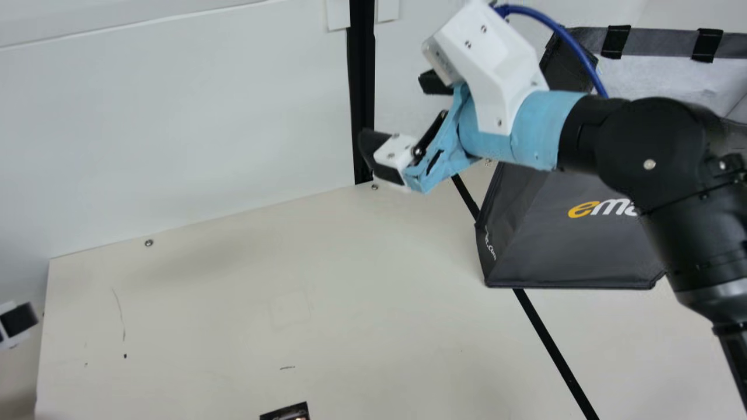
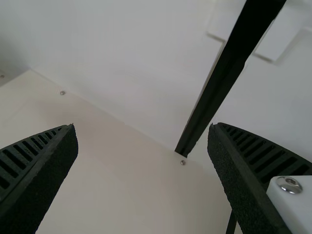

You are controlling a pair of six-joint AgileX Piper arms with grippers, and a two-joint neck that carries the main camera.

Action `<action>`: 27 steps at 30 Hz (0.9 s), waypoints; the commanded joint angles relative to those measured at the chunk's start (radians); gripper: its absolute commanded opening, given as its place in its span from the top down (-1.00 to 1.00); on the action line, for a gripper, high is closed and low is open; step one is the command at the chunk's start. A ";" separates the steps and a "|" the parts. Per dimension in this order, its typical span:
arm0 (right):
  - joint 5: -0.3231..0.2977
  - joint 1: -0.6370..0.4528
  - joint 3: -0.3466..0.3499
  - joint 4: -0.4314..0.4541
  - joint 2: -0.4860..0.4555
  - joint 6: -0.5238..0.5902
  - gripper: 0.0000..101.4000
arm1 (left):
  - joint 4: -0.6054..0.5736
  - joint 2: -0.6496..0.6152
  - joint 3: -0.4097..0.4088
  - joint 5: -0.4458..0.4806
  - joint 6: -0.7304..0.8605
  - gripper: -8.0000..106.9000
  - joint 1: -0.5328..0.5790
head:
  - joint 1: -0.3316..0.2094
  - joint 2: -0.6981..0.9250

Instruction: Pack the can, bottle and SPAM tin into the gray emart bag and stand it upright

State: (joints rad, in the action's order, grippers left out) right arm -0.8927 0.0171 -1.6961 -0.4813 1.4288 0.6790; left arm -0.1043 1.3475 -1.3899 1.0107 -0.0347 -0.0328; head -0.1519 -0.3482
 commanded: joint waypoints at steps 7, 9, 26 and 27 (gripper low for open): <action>0.039 0.016 0.165 0.037 -0.058 -0.001 -0.87 | 0.000 0.000 0.000 0.000 0.000 -0.71 0.000 | -0.023 -0.001; 0.047 0.017 0.196 0.043 -0.071 -0.002 -0.87 | 0.000 0.000 0.000 0.000 0.000 -0.71 0.000 | -0.023 -0.001; 0.083 -0.029 0.396 0.048 -0.160 -0.015 -0.87 | 0.000 0.000 0.000 0.000 0.000 -0.71 0.000 | -0.023 -0.001; 0.084 -0.032 0.405 0.047 -0.164 -0.015 -0.87 | 0.000 0.000 0.000 0.000 0.000 -0.71 0.000 | -0.023 -0.001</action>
State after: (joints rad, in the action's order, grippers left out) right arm -0.8092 -0.0129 -1.3008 -0.4305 1.2683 0.6645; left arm -0.1043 1.3475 -1.3899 1.0107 -0.0347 -0.0328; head -0.1519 -0.3482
